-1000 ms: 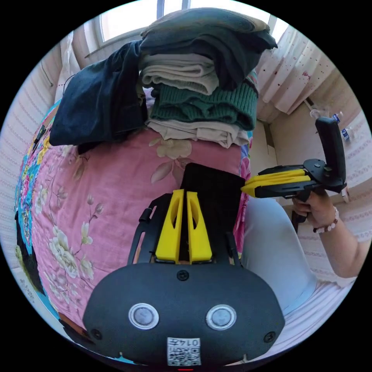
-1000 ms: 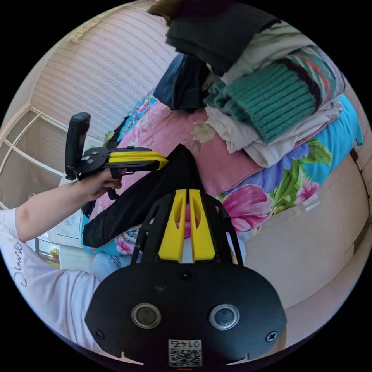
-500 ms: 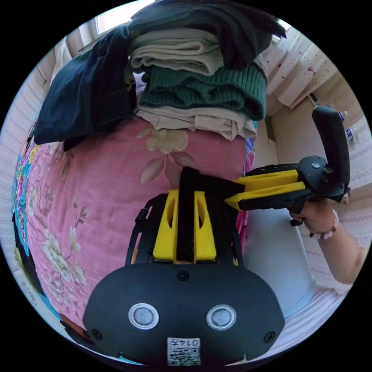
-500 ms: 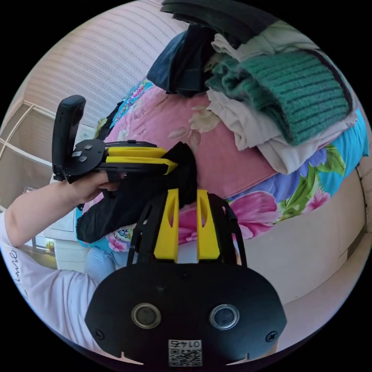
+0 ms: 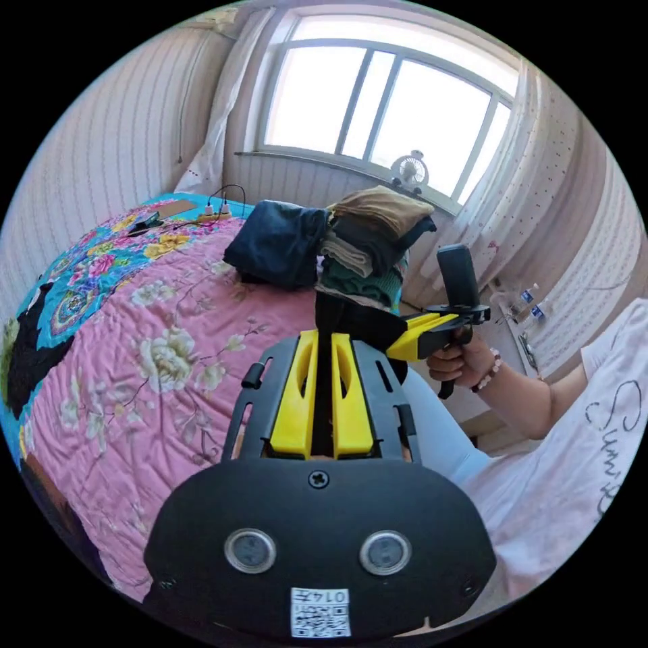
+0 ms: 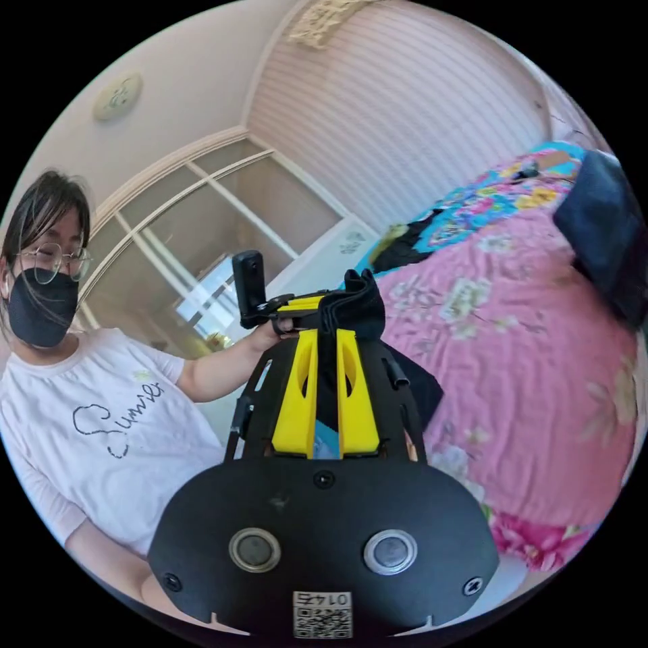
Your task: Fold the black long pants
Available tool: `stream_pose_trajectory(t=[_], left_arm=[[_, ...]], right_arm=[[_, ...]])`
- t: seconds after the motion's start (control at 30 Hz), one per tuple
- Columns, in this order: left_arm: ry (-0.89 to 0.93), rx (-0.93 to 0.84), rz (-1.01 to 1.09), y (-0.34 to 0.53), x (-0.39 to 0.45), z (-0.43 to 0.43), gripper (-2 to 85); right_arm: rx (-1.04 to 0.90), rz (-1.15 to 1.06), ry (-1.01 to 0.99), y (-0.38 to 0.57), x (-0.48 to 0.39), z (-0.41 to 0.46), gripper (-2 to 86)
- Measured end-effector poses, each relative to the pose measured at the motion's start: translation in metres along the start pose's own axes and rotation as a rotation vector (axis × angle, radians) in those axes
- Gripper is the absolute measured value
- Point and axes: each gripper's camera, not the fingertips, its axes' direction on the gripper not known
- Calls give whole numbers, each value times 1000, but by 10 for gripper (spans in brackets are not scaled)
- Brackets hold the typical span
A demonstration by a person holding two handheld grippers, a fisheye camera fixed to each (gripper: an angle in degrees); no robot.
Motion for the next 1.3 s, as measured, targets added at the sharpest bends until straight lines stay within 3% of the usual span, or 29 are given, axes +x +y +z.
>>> stream_pose_trajectory(t=[0.27,0.6,0.73,0.87,1.0,1.13,1.3], left_arm=[[-244,230,-234,216,-70,-240,23],[-442,461,-500,457,-146,-432,34],[-588,415,-787,569,-195,-493,48],[-722,433,-1137,694,-228,-529,41],[-698,474,-1207,772,-224,-542,41],[-689,357,-1234,824,-232,-532,81],[-602,363,-1228,848,-259,-527,111]], right_arm=[[-275,-234,-180,-82,-120,233,41],[-497,-392,-227,-129,-232,494,46],[-584,-432,-104,-125,-263,623,60],[-805,-380,24,-101,-250,723,63],[-758,-302,-5,-103,-217,712,72],[-648,-180,227,-106,-149,642,82],[-582,54,572,-82,-82,560,106]])
